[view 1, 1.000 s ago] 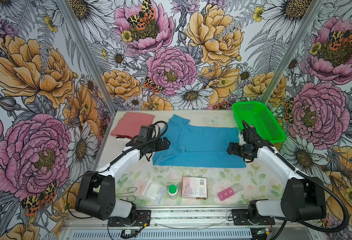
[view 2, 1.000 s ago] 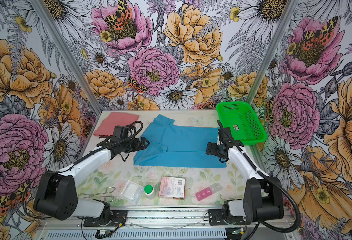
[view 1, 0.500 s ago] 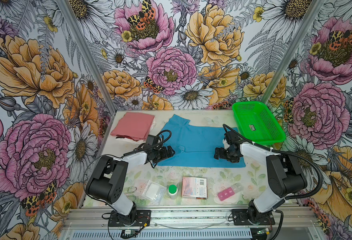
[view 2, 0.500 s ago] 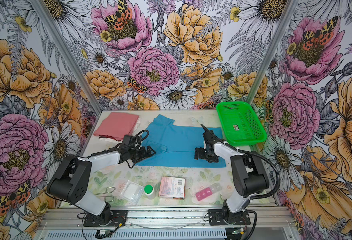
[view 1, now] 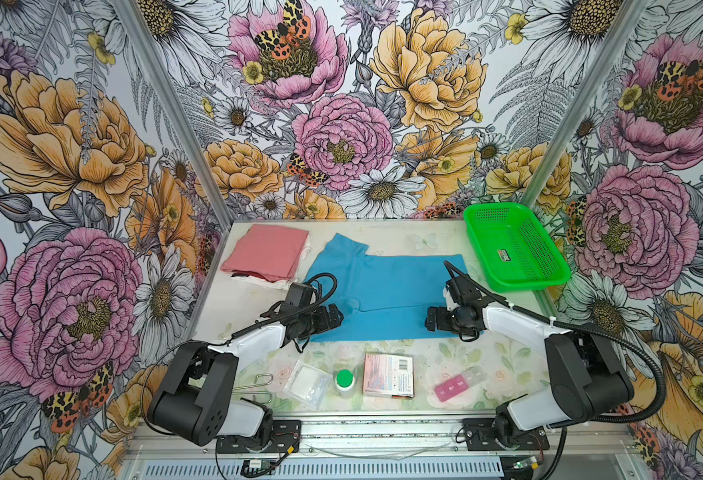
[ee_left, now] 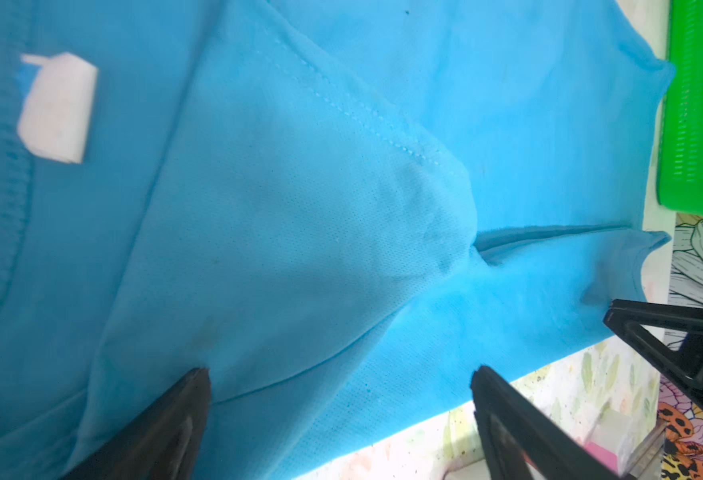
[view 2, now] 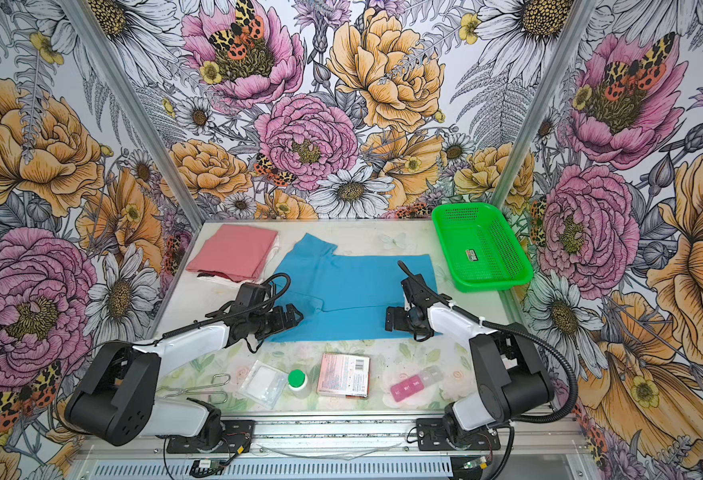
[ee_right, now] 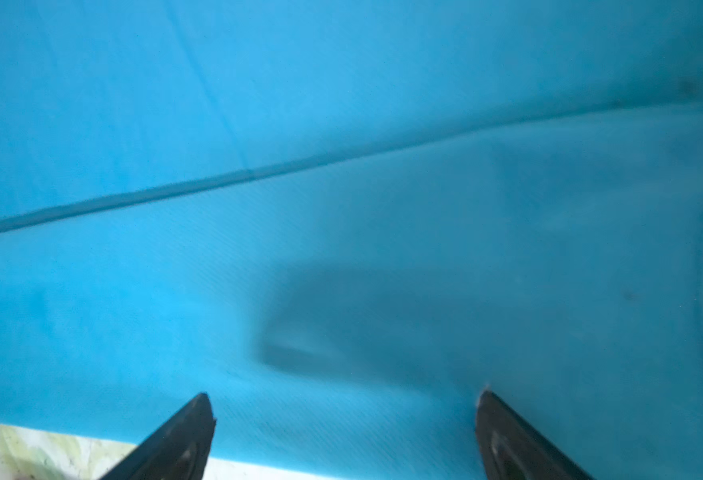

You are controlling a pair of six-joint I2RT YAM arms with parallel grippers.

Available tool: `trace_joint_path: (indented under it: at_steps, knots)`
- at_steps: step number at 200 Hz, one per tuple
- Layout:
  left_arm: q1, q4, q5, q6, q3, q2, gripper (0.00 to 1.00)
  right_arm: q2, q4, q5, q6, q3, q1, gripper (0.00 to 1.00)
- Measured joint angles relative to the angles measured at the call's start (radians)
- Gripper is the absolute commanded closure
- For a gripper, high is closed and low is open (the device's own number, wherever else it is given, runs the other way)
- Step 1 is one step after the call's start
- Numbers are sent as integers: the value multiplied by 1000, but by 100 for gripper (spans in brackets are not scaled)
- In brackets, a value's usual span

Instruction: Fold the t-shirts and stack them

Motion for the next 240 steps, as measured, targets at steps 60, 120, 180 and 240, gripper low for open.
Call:
trace_joint_path:
  at_steps: [60, 120, 180, 240]
  knots:
    - [100, -103, 16, 106, 454, 153, 1, 22, -93, 0, -40, 277, -123, 5]
    - [151, -140, 44, 175, 824, 560, 1, 474, -103, 4, -138, 706, -228, 31]
    - [168, -162, 47, 202, 1027, 779, 1, 748, -212, 85, -169, 957, -249, 49]
    - [168, -145, 53, 217, 967, 764, 1, 778, -244, 148, -169, 1069, -249, 49]
